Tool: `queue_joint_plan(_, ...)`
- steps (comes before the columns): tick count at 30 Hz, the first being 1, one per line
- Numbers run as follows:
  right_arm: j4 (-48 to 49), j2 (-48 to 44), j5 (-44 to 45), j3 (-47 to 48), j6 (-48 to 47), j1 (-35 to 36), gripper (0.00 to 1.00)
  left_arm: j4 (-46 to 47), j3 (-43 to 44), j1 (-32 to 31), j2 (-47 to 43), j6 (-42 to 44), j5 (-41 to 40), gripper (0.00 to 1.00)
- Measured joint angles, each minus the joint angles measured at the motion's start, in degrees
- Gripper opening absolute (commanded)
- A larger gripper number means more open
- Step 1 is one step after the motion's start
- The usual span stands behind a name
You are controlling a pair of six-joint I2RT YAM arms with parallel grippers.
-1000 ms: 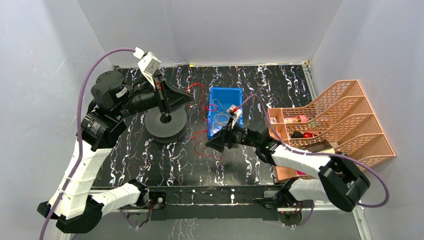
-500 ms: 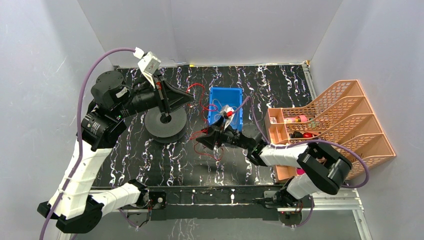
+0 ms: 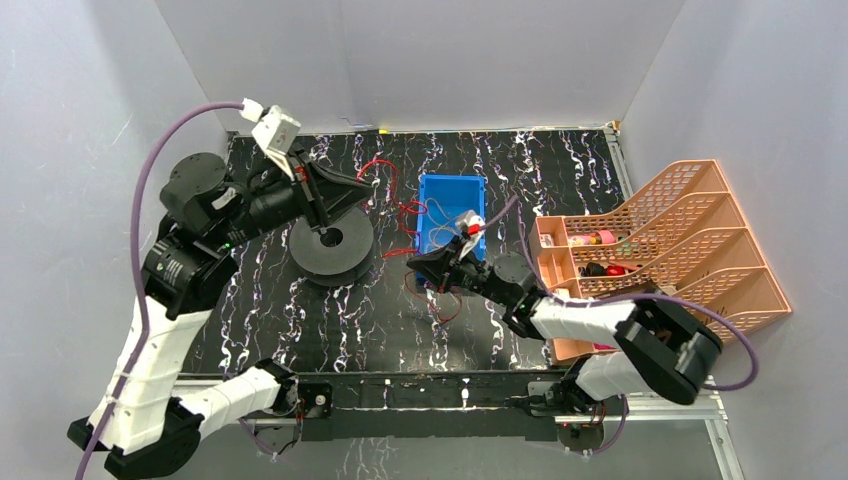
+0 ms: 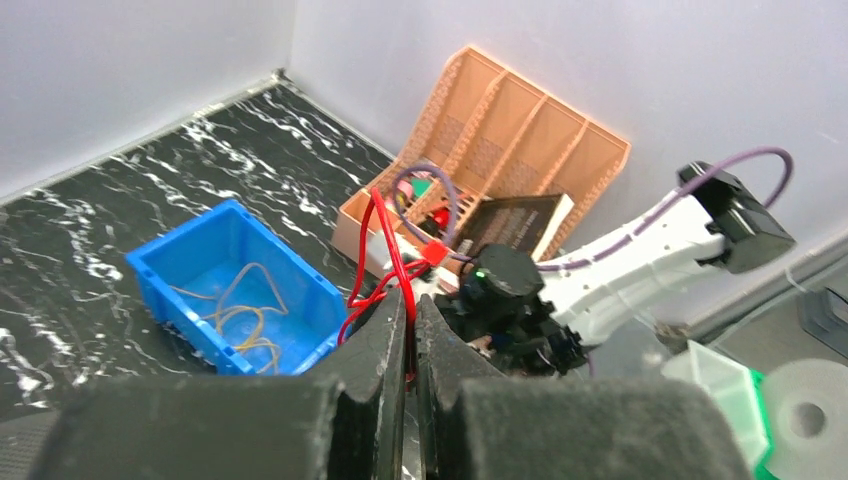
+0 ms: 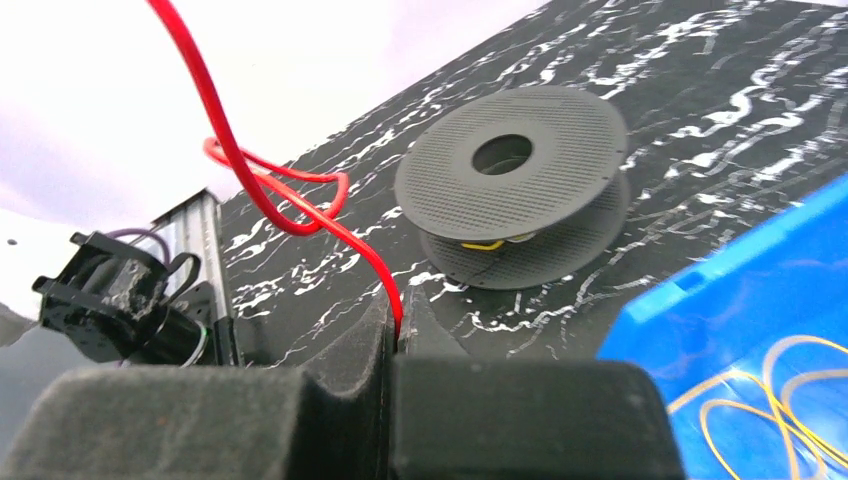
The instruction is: Wrap the cables
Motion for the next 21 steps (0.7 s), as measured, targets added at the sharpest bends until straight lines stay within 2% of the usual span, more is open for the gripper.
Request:
queue_joint_plan(7,-10.0,-16.0,12.6,-7.0,-2.7,0.0,0.00,-1.0,2.1,0.0,-4.2,2.1,-9.4,0.00)
queue_joint_plan(11,-19.2,-26.3,21.1,-11.1,-3.0,0.0,0.00,-1.8,4.0,0.0,-6.7,3.9,-14.3,0.00)
queue_joint_plan(16,-31.6,-37.5,30.2,-12.6,0.0,0.0,0.00,-3.1,7.2,0.0,-8.2,6.3,-18.6,0.00)
queue_joint_plan(21,-42.7,-44.1,35.7,-13.2,4.8,0.0,0.00,-4.9,9.3,0.0,-8.9,8.5,-22.0,0.00)
